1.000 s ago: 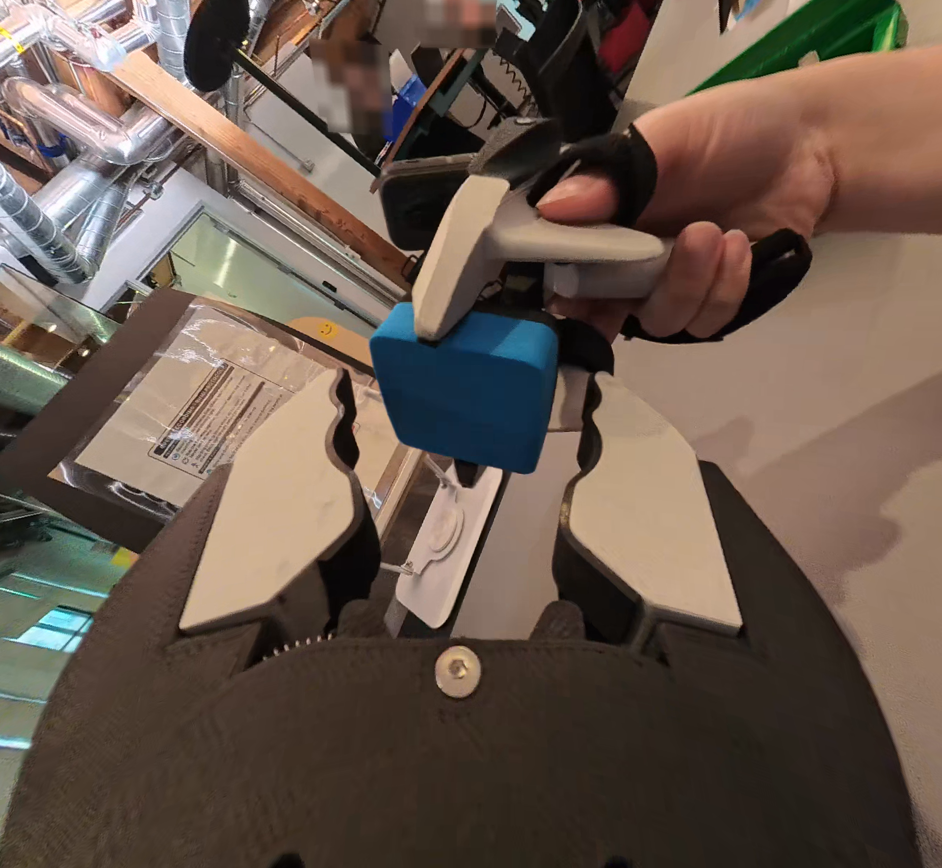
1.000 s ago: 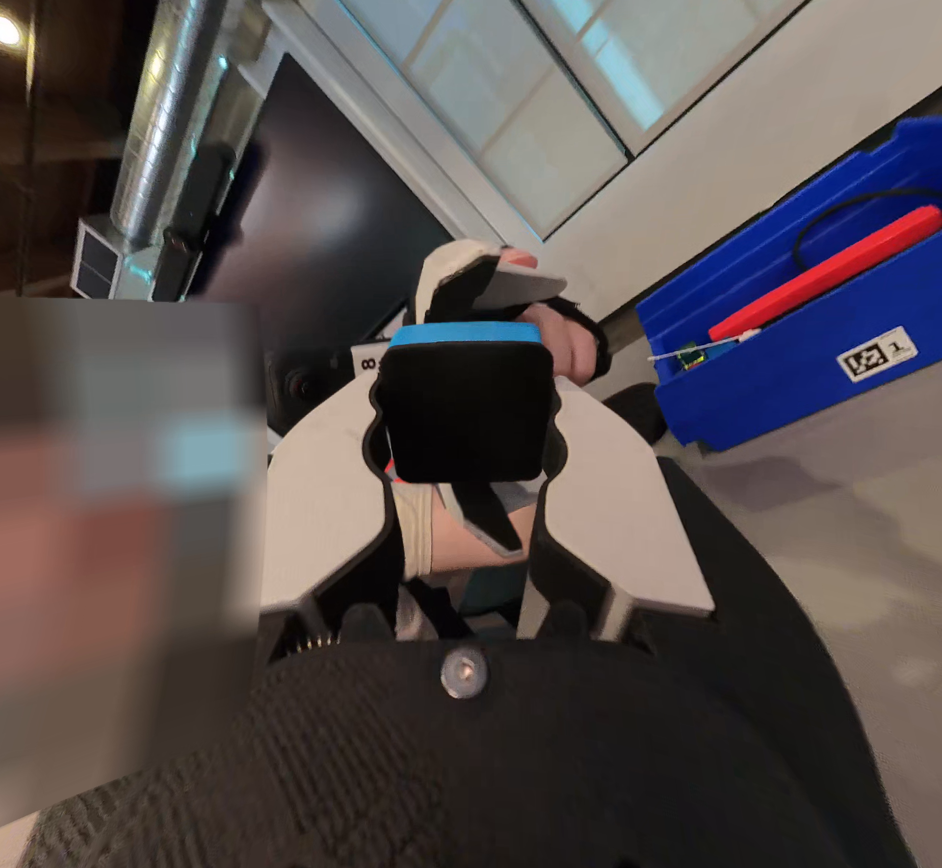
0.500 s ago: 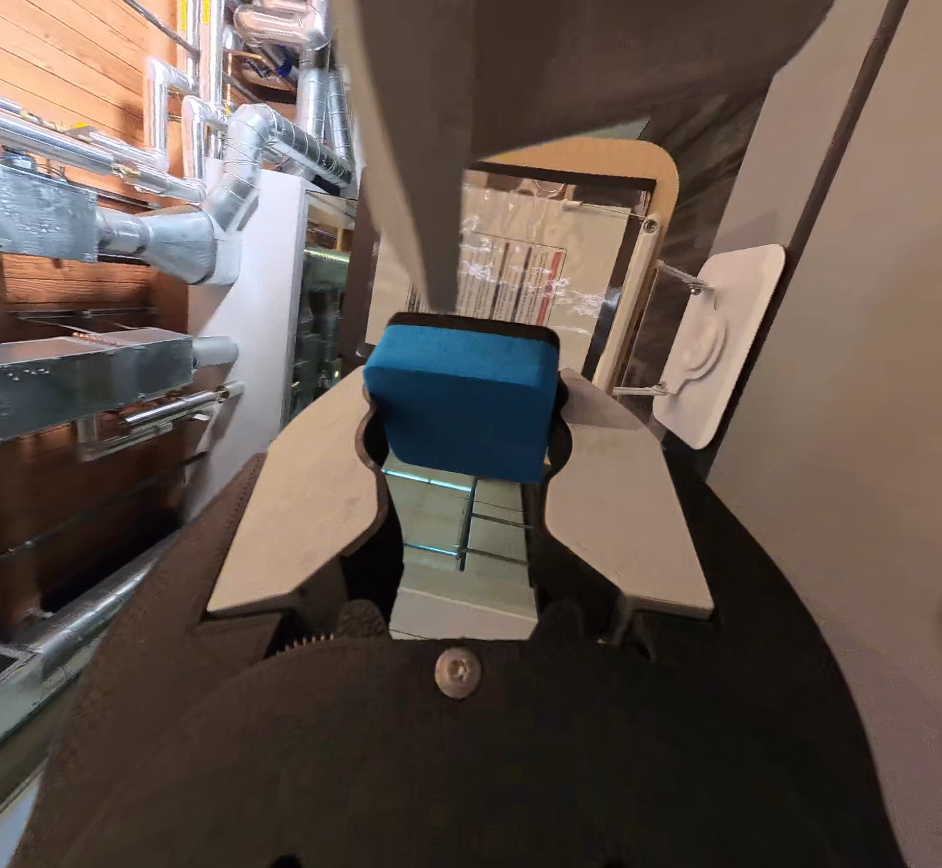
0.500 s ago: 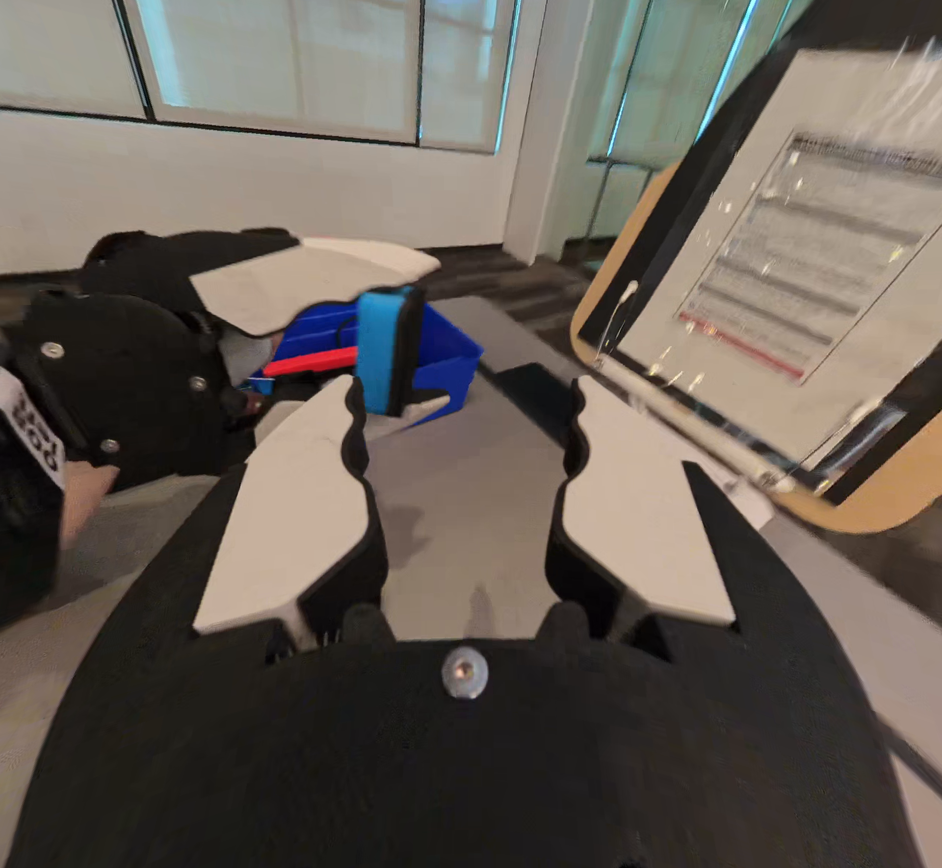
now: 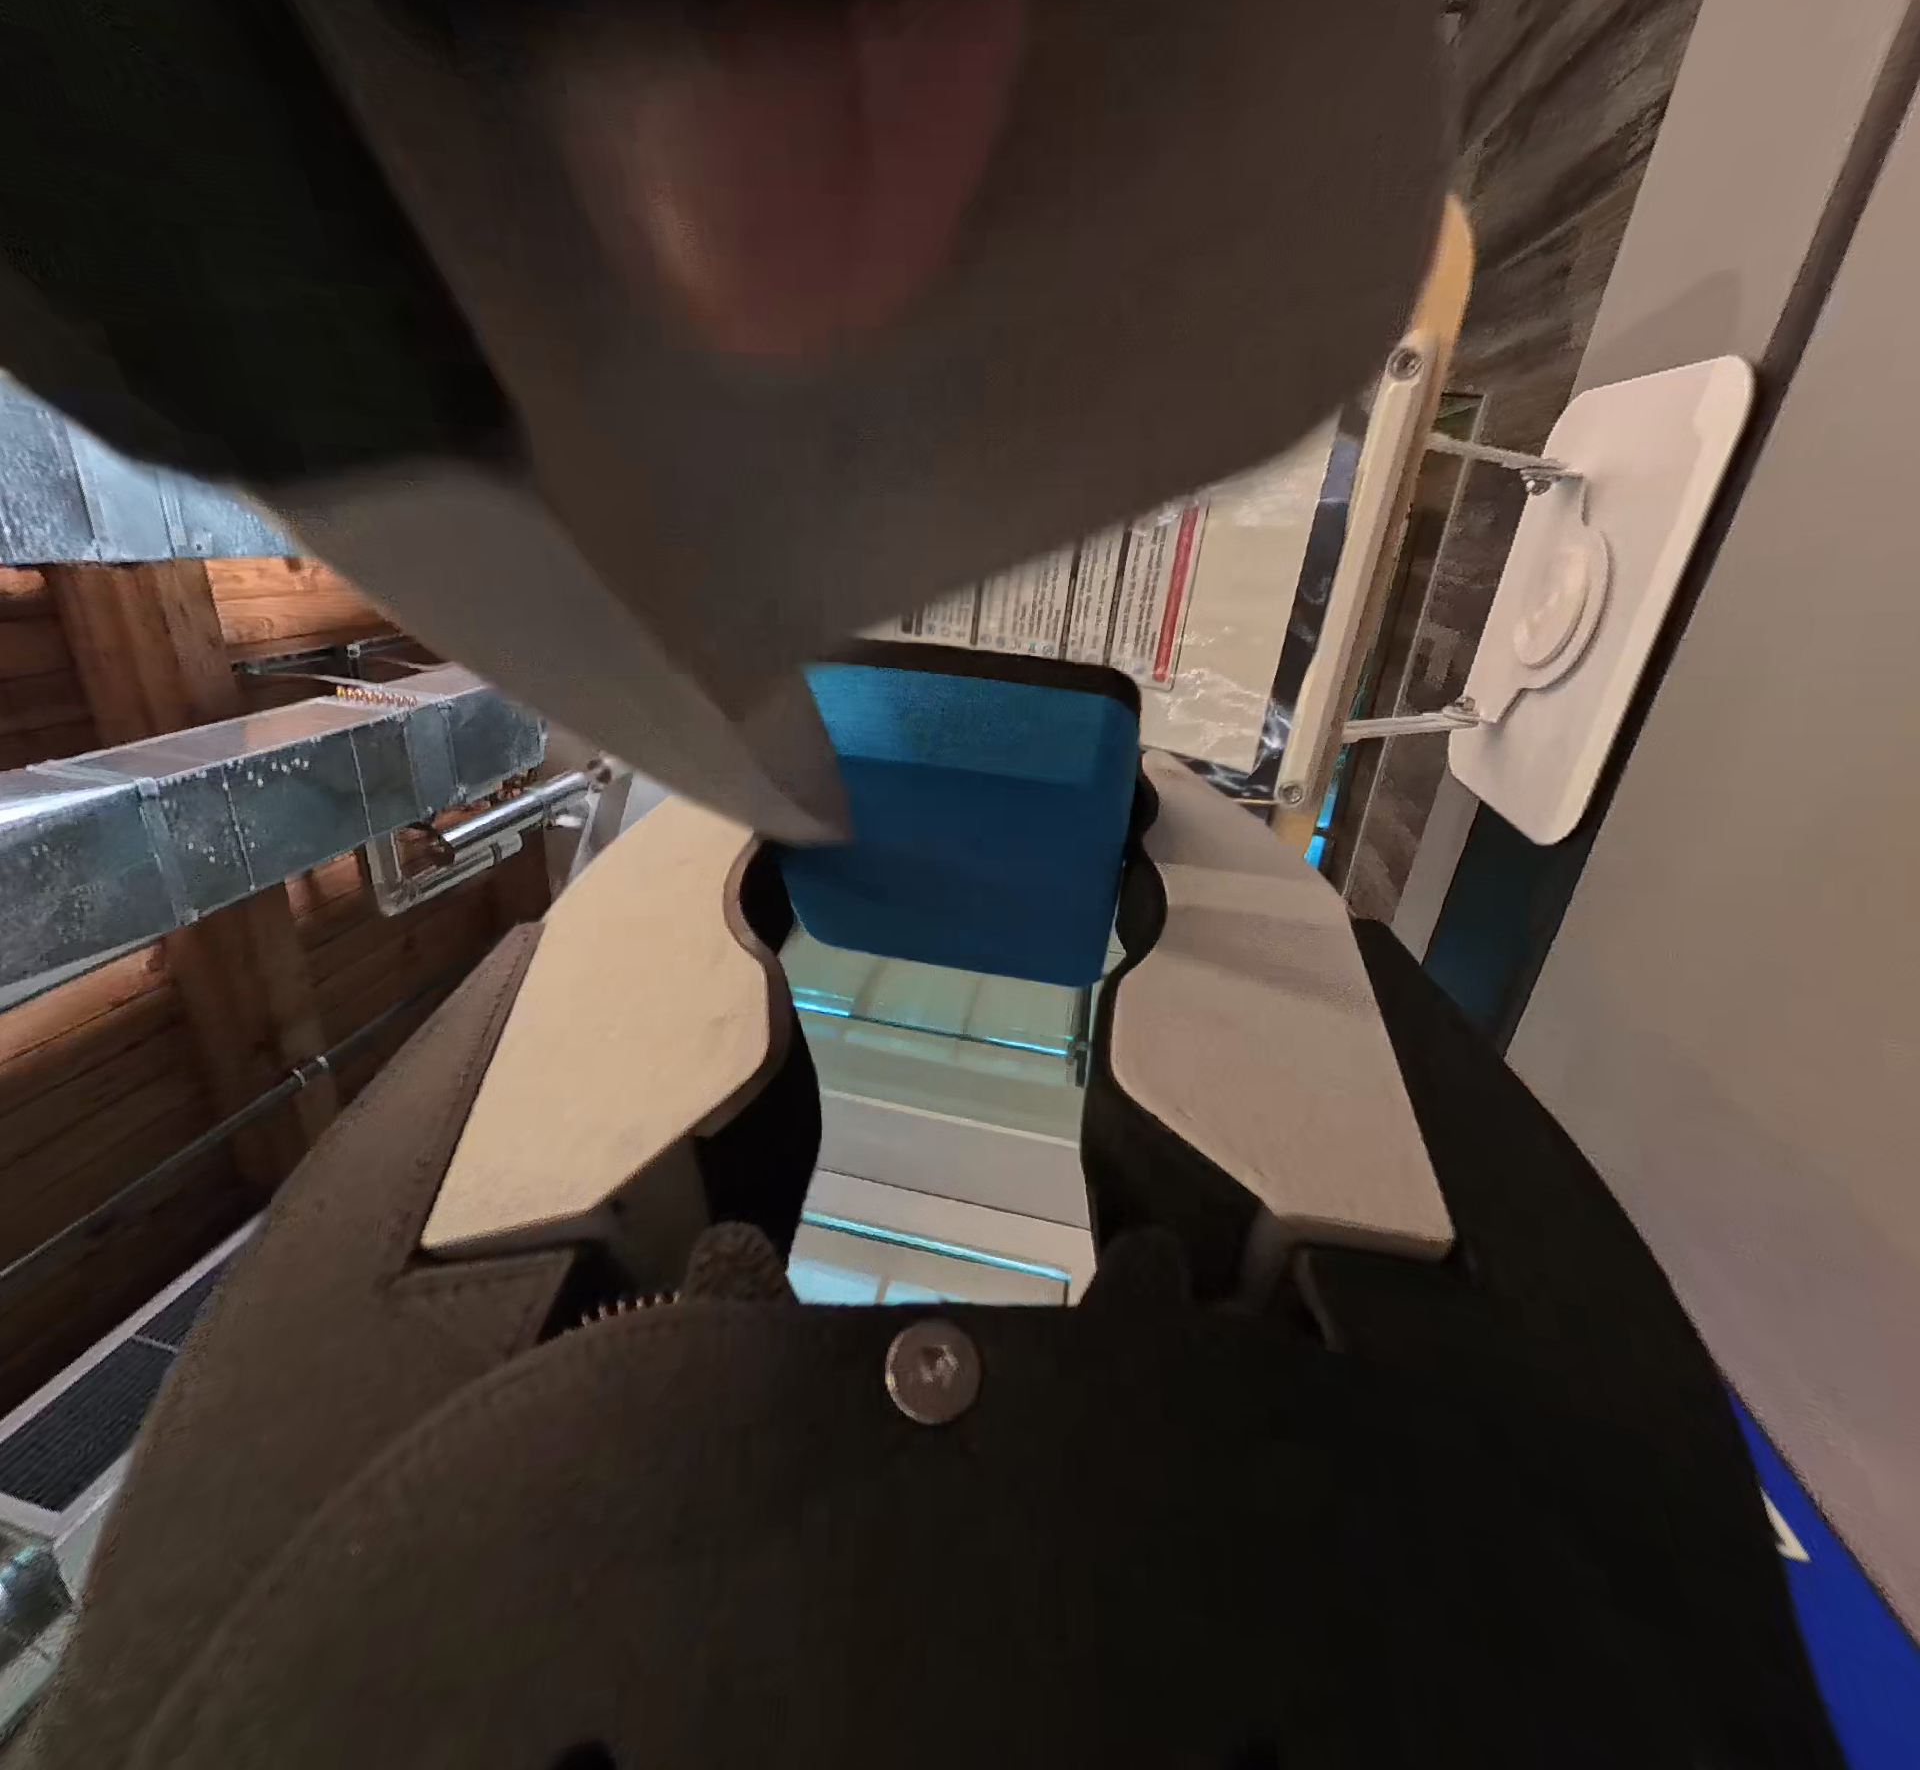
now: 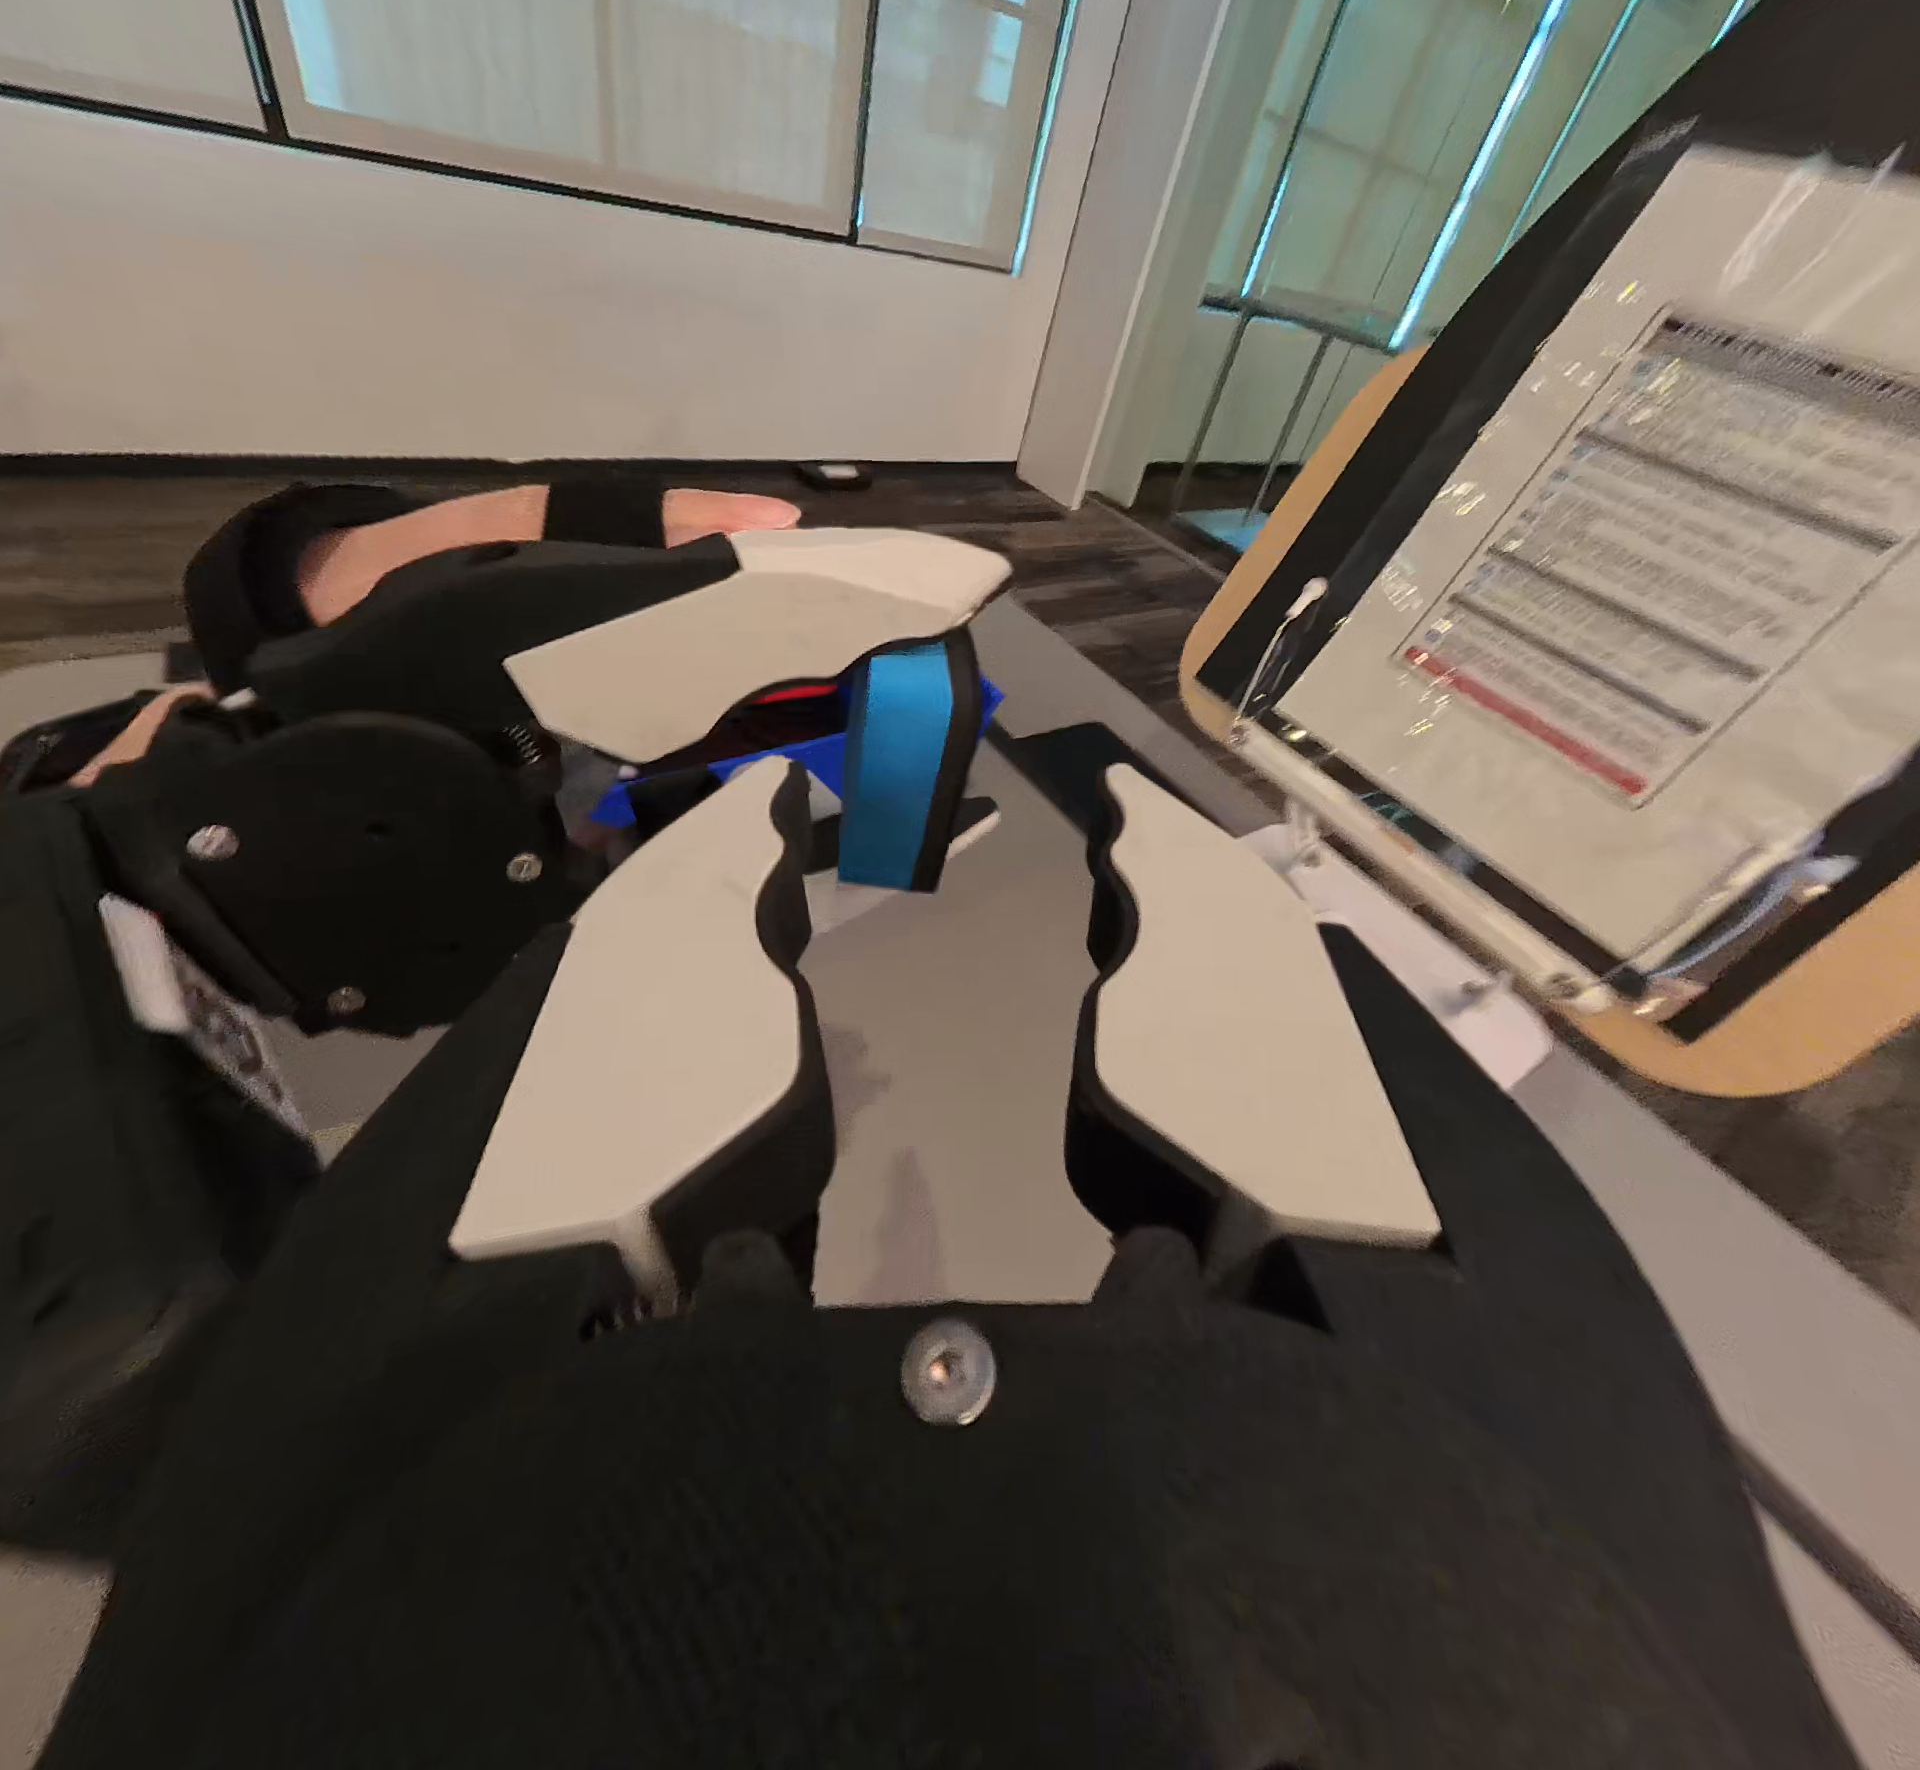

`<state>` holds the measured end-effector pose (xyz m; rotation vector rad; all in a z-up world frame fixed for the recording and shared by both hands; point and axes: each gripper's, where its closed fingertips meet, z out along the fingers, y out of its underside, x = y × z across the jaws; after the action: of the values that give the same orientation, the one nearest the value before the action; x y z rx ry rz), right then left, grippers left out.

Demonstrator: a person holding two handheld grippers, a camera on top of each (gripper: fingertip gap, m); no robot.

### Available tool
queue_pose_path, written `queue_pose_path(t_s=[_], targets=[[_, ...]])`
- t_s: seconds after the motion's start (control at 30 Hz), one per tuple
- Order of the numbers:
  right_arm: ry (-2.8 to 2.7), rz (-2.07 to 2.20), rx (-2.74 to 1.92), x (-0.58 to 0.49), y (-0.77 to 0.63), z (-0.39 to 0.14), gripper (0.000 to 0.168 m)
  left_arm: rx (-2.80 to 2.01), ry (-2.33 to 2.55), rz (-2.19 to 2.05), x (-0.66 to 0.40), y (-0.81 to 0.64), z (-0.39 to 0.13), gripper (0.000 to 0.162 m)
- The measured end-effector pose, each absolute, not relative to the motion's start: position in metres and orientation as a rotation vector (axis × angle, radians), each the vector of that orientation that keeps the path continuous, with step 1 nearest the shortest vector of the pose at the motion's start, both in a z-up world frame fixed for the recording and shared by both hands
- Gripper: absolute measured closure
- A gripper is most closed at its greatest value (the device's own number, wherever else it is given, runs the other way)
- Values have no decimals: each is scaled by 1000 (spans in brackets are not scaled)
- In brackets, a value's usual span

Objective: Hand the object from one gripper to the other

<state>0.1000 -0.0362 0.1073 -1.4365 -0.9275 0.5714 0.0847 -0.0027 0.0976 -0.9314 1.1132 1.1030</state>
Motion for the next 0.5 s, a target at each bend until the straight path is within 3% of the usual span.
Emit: queue_pose_path(t_s=[0.03,0.23,0.33,0.5], targets=[[-933,605,-1470,96,-33,100,117,-929,1123,1101,89,-4,96,101],[-936,779,-1493,99,-30,95,145,-980,1102,883,102,-8,92,94],[-890,969,-1412,112,-36,113,146,-1079,1079,519,110,-24,101,85],[-911,1463,-1170,134,-68,147,146,-1148,1047,-162,119,-65,123,106]])
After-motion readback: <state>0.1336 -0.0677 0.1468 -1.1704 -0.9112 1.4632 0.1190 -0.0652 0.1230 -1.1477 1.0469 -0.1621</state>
